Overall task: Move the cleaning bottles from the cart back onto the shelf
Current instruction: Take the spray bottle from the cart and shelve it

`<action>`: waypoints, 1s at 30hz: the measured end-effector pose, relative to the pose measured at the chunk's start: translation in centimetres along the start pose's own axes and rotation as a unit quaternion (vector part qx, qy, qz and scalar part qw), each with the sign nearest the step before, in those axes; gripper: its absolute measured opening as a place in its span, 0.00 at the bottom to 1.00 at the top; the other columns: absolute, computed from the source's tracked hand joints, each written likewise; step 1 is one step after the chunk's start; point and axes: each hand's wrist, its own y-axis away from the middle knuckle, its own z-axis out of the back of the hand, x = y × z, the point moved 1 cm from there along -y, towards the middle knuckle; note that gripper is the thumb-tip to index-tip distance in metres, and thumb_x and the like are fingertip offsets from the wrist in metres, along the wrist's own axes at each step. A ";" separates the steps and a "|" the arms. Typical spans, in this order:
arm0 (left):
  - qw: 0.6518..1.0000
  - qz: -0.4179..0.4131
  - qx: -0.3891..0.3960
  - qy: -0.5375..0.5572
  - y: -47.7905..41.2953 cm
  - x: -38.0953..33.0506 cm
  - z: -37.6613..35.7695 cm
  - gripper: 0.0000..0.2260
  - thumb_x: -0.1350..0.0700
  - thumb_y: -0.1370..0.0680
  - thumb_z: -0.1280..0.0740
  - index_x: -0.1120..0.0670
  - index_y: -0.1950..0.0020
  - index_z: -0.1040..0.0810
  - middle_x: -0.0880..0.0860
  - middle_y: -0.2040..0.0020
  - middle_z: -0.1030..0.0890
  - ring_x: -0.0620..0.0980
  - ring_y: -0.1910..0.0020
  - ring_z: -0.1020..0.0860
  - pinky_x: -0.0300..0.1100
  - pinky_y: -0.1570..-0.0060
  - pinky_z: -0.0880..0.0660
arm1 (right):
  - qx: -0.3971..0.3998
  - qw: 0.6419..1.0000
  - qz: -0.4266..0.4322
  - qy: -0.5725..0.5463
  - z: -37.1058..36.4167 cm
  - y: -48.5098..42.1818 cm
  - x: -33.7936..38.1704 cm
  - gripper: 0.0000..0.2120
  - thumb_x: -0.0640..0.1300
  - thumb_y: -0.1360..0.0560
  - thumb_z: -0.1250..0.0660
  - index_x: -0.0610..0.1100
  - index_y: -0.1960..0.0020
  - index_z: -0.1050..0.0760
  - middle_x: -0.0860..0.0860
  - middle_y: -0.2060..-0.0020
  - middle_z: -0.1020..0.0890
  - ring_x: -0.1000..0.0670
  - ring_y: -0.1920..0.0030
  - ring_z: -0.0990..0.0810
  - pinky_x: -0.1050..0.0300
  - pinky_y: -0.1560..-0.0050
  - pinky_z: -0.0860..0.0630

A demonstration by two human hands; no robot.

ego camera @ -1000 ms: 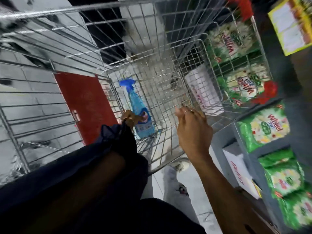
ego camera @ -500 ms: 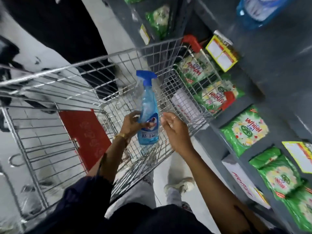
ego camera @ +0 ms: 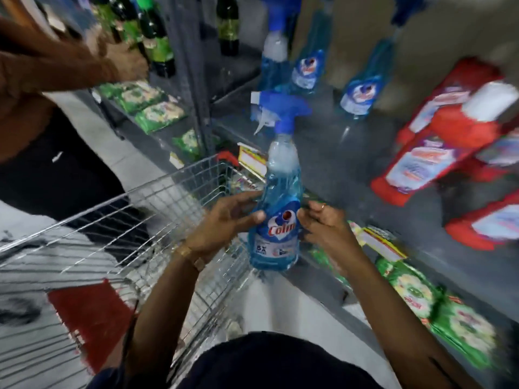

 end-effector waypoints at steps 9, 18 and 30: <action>0.995 -0.065 0.063 -0.033 -6.2 -1.6 -6.0 0.15 0.67 0.23 0.37 0.58 0.37 0.25 0.57 0.43 0.20 0.53 0.45 0.20 0.41 0.50 0.20 | -0.114 0.991 0.069 0.001 6.2 1.0 2.1 0.11 0.37 0.23 0.37 0.41 0.43 0.23 0.48 0.53 0.14 0.50 0.54 0.15 0.58 0.58 0.18; 0.983 -0.137 0.060 -0.111 -15.4 -5.2 -7.6 0.18 0.68 0.20 0.42 0.65 0.30 0.33 0.66 0.31 0.28 0.63 0.33 0.27 0.60 0.34 0.30 | -0.181 0.974 0.137 0.008 8.3 -6.4 5.7 0.17 0.34 0.22 0.40 0.38 0.34 0.30 0.48 0.48 0.17 0.54 0.52 0.16 0.58 0.54 0.18; 0.963 -0.200 0.012 -0.180 -20.4 -5.5 -7.9 0.18 0.67 0.20 0.41 0.65 0.30 0.34 0.62 0.34 0.26 0.51 0.40 0.27 0.53 0.35 0.28 | -0.276 0.952 0.132 0.008 9.5 -11.8 5.5 0.20 0.33 0.23 0.39 0.38 0.31 0.31 0.39 0.36 0.23 0.41 0.37 0.23 0.38 0.37 0.26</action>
